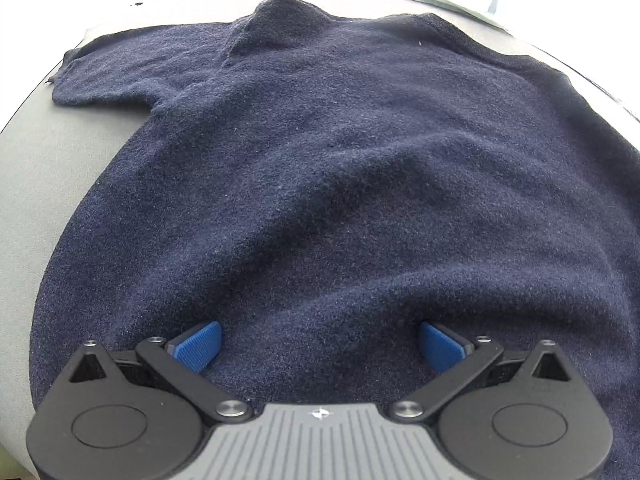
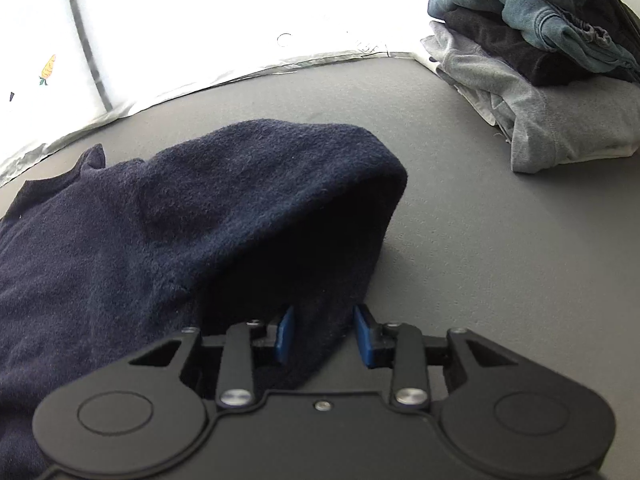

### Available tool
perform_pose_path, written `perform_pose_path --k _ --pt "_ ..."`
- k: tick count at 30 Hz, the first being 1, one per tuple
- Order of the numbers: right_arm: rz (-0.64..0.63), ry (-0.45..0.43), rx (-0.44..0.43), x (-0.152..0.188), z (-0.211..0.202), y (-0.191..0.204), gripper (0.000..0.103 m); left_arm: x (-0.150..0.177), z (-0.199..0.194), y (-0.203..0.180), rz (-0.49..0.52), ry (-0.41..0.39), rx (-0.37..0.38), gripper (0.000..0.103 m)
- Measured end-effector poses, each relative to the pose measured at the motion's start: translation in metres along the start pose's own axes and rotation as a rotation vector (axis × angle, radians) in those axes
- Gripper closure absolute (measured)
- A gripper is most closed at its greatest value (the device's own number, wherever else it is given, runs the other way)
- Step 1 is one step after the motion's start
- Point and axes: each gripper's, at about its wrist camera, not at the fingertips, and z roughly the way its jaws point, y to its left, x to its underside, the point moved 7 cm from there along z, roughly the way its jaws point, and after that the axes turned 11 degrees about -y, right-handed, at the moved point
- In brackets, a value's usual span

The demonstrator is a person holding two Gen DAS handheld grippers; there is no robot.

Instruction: Fold clothes

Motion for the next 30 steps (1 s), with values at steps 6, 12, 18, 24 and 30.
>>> perform_pose_path --k 6,12,18,24,30 --pt "-0.115 -0.145 0.139 -0.029 -0.011 -0.011 0.096 0.0 0.001 -0.001 0.005 -0.005 0.003 0.0" --pt "-0.367 -0.429 0.457 -0.084 -0.057 -0.051 0.096 0.0 0.0 -0.001 0.009 -0.016 0.005 0.0" --pt "-0.523 -0.433 0.592 -0.069 -0.073 -0.08 0.096 0.0 0.0 -0.001 0.012 -0.028 0.008 0.0" --pt "-0.301 -0.076 0.464 0.014 -0.053 -0.095 0.096 -0.001 0.001 -0.001 0.014 -0.036 0.01 0.0" --pt "-0.035 -0.129 0.515 -0.005 -0.064 -0.132 0.078 -0.001 0.001 -0.002 0.02 -0.033 0.013 0.0"
